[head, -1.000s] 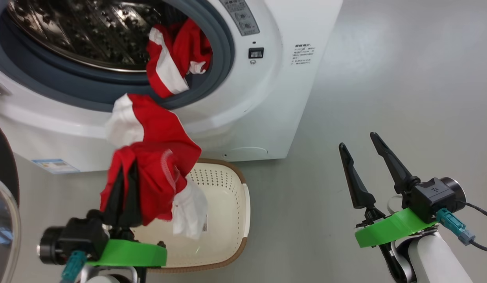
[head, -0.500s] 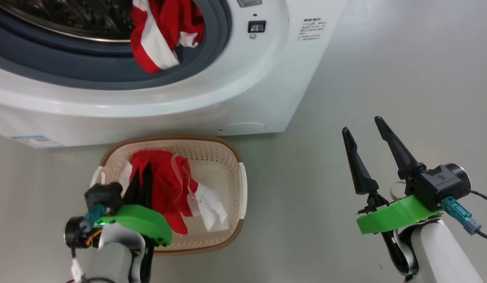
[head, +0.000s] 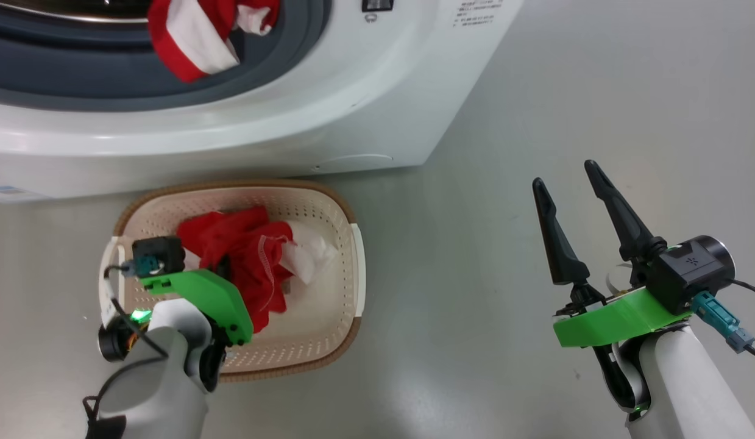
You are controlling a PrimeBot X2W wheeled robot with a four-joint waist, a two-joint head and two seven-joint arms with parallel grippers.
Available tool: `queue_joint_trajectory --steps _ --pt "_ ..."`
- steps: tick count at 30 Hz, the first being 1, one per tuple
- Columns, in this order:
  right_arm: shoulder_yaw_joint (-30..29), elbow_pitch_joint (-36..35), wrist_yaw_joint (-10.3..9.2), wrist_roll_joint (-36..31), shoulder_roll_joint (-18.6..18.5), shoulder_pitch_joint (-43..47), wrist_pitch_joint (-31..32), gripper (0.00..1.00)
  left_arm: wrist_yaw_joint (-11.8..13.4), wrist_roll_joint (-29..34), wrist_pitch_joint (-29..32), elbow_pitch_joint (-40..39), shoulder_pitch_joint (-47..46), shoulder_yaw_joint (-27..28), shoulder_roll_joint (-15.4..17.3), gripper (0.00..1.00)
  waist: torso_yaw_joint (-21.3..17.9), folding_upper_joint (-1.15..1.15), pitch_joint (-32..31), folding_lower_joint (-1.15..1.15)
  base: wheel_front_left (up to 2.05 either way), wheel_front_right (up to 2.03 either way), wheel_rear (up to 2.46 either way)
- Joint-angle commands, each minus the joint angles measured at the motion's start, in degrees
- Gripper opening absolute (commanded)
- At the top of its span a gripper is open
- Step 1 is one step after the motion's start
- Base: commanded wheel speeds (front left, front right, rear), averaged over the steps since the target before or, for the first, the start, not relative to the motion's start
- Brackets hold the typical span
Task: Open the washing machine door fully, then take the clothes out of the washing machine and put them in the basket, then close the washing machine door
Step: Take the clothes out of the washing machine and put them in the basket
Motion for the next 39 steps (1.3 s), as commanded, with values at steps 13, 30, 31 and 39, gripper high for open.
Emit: queue_joint_trajectory --steps 13,30,31,39 --pt "1.82 -2.16 0.36 0.14 0.23 -3.05 -0.36 1.00 -1.54 -1.88 2.98 10.07 -7.23 0.51 1.15 0.00 -1.88 0.00 5.56 0.00 0.00 0.00 0.00" --pt "2.05 -1.16 0.36 -0.51 0.23 -3.40 -0.36 1.00 -2.63 -3.00 -3.44 11.71 -5.85 -1.19 1.02 1.00 -0.46 0.00 3.87 0.00 0.00 0.00 0.00" --pt "2.05 -1.04 0.36 -0.53 0.23 -3.36 -0.36 1.00 -2.91 -3.23 -4.40 11.65 -5.57 -1.33 1.02 1.00 -0.29 0.00 3.36 0.00 0.00 0.00 0.00" --pt "2.25 -0.24 0.36 -0.13 0.23 -2.67 -0.36 1.00 -4.94 -6.77 -11.77 8.35 -1.61 -3.09 1.00 1.00 0.95 0.00 -1.44 0.00 0.00 0.00 0.00"
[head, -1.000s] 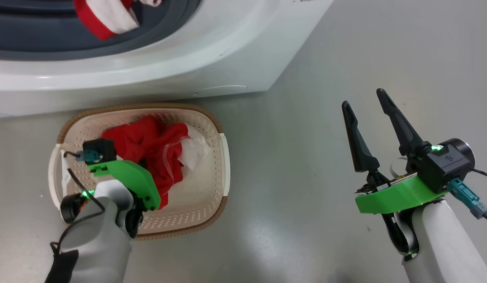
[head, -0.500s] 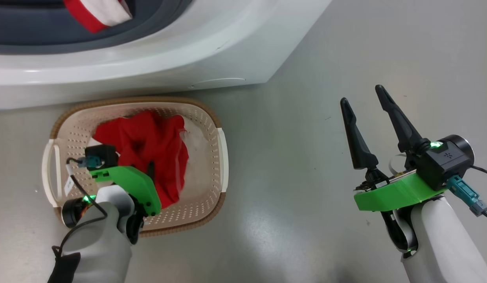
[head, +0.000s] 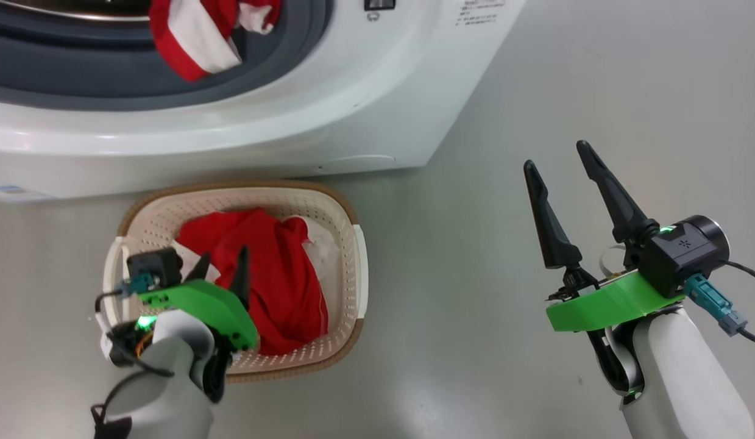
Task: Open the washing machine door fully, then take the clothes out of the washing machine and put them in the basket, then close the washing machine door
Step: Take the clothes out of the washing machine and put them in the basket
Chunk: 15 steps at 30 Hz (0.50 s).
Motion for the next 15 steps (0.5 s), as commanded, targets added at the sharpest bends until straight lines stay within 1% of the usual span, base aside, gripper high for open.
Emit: queue_joint_trajectory --steps 1,4,7,8,9,15 --pt "1.10 -0.88 0.36 0.24 0.24 0.89 -0.36 1.00 -0.42 -1.41 -1.03 -1.43 2.96 0.53 1.65 1.00 1.01 0.00 -2.78 0.00 0.00 0.00 0.00" --pt "1.10 -0.37 0.36 0.36 0.24 1.66 -0.36 1.00 -0.59 -2.45 -1.48 -3.78 4.91 -0.18 1.65 1.00 1.53 0.00 -5.02 0.00 0.00 0.00 0.00" --pt "1.11 0.06 0.36 0.57 0.24 2.21 -0.36 1.00 -0.36 -2.48 -1.57 -7.90 7.23 0.81 1.65 1.00 1.92 0.00 -7.23 0.00 0.00 0.00 0.00" --pt "1.17 0.22 0.36 0.59 0.24 2.34 -0.36 1.00 0.04 -2.03 -1.58 -9.86 8.29 1.49 1.69 1.00 2.02 0.00 -7.97 0.00 0.00 0.00 0.00" --pt "1.25 0.61 0.36 0.48 0.24 2.64 -0.36 1.00 0.62 -1.03 -1.59 -13.95 10.86 3.07 1.74 1.00 2.21 0.00 -9.56 0.00 0.00 0.00 0.00" --pt "0.72 1.68 0.36 0.13 0.24 3.87 -0.36 1.00 1.74 4.41 -1.60 -25.25 17.94 6.14 2.07 1.00 2.88 0.00 -13.61 0.00 0.00 0.00 0.00"
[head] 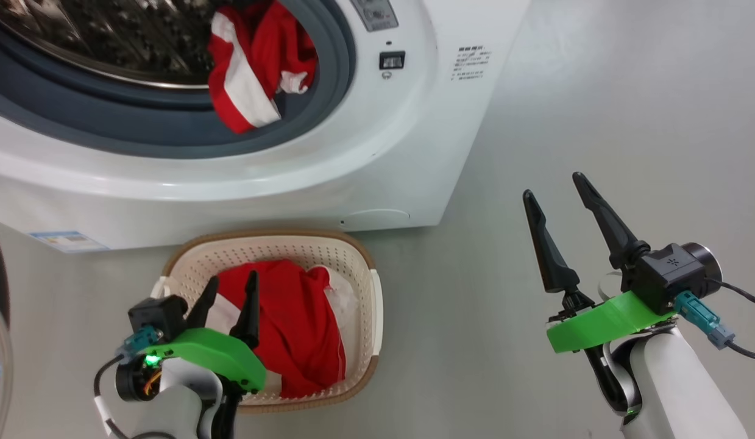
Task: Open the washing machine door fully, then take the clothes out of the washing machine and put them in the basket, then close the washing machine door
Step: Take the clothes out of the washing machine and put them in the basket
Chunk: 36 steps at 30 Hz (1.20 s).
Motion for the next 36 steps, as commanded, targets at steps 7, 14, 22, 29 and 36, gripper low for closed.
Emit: queue_joint_trajectory --steps 7,14,22,29,36 --pt "-0.52 -1.17 0.36 -0.44 0.26 2.72 -0.36 1.00 0.91 6.90 -0.70 -17.31 6.92 5.73 1.97 1.00 1.34 0.00 -5.62 0.00 0.00 0.00 0.00" --pt "-1.18 -1.89 0.36 -0.50 0.26 4.55 -0.36 1.00 1.03 11.62 -0.71 -32.20 13.88 9.01 1.66 1.00 1.02 0.00 -8.75 0.00 0.00 0.00 0.00" --pt "-2.48 -2.54 0.36 -0.92 0.26 7.05 -0.36 1.00 1.29 14.55 -0.71 -41.50 21.38 10.97 1.57 1.00 0.02 0.00 -12.38 0.00 0.00 0.00 0.00" --pt "-4.03 -3.49 0.36 -0.87 0.26 9.38 -0.36 1.00 2.32 15.90 -0.71 -46.04 27.16 12.93 1.58 1.00 -0.56 0.00 -14.79 0.00 0.00 0.00 0.00" --pt "-4.54 -3.91 0.36 -0.95 0.26 11.82 -0.36 1.00 3.06 15.99 -0.71 -48.14 32.00 13.72 1.57 1.00 -1.22 0.00 -17.61 0.00 0.00 0.00 0.00"
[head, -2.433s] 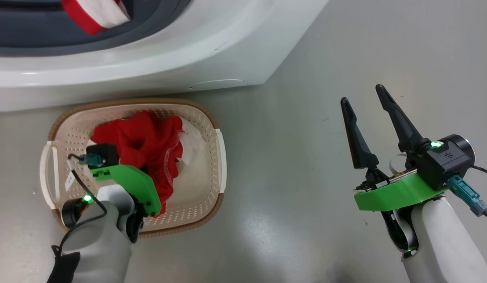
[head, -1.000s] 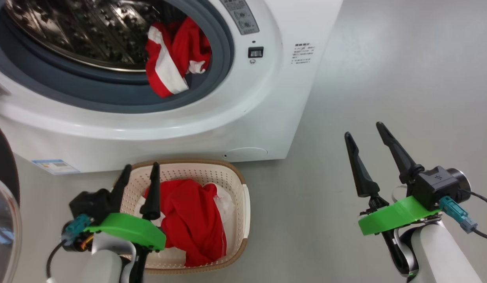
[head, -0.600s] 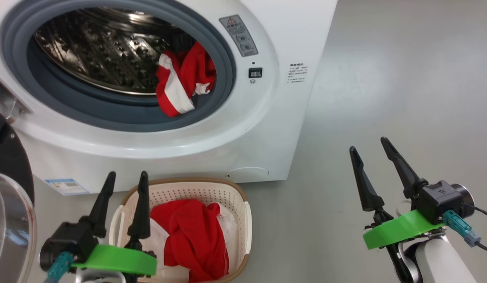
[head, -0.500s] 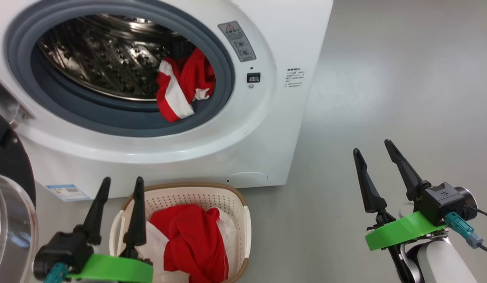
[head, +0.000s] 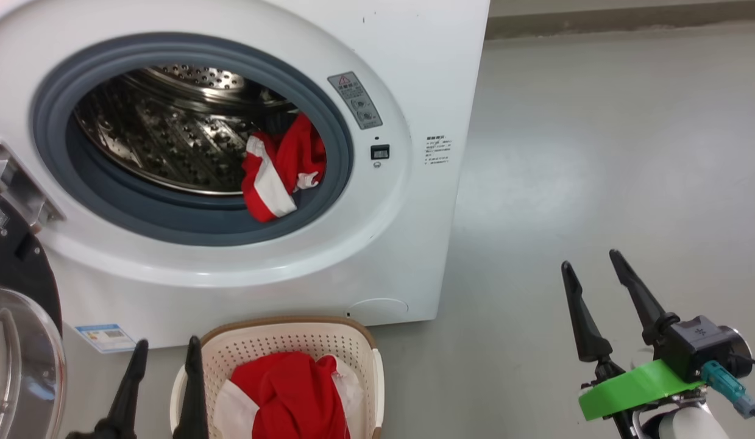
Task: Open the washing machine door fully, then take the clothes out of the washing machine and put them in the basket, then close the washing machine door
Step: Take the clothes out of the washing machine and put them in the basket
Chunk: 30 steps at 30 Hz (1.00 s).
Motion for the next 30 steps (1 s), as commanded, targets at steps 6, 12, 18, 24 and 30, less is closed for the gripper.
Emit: queue_joint_trajectory --steps 6,12,18,24,30 --pt "1.03 -2.83 0.36 -2.16 0.01 1.60 -0.36 1.00 1.91 0.03 -0.69 -3.24 3.55 2.89 0.57 1.00 -1.02 0.00 -2.38 0.00 0.00 0.00 0.00" --pt "0.98 -3.45 0.36 -2.70 0.01 2.56 -0.36 1.00 2.41 0.17 -0.69 -4.01 4.69 2.80 0.63 1.00 -1.14 0.00 -2.73 0.00 0.00 0.00 0.00" --pt "1.49 -3.46 0.36 -2.30 0.01 3.03 -0.36 1.00 2.82 0.20 -0.54 -4.43 5.43 2.67 0.82 1.00 -1.39 0.00 -2.72 0.00 0.00 0.00 0.00" --pt "2.17 -3.47 0.36 -1.72 0.01 2.51 -0.36 1.00 3.51 0.49 -0.28 -4.32 5.01 2.48 1.10 1.00 -1.85 0.00 -2.31 0.00 0.00 0.00 0.00" --pt "2.43 -3.72 0.36 -1.68 0.01 2.27 -0.36 1.00 4.64 1.25 0.08 -3.80 4.49 1.98 1.48 1.00 -2.26 0.00 -1.69 0.00 0.00 0.00 0.00"
